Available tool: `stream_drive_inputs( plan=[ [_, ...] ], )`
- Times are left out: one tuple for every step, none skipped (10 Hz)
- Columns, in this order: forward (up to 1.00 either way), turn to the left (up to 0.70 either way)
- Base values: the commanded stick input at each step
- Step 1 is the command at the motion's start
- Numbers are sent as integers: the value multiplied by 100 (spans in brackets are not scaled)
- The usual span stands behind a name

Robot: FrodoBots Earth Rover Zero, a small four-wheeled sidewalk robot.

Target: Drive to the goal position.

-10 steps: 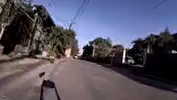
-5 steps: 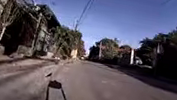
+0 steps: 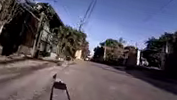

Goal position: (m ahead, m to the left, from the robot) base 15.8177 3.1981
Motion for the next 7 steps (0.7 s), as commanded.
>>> stream_drive_inputs(
  plan=[
    [100,-8],
    [100,-8],
    [100,-5],
    [100,-1],
    [100,0],
    [100,0],
    [100,0]
  ],
)
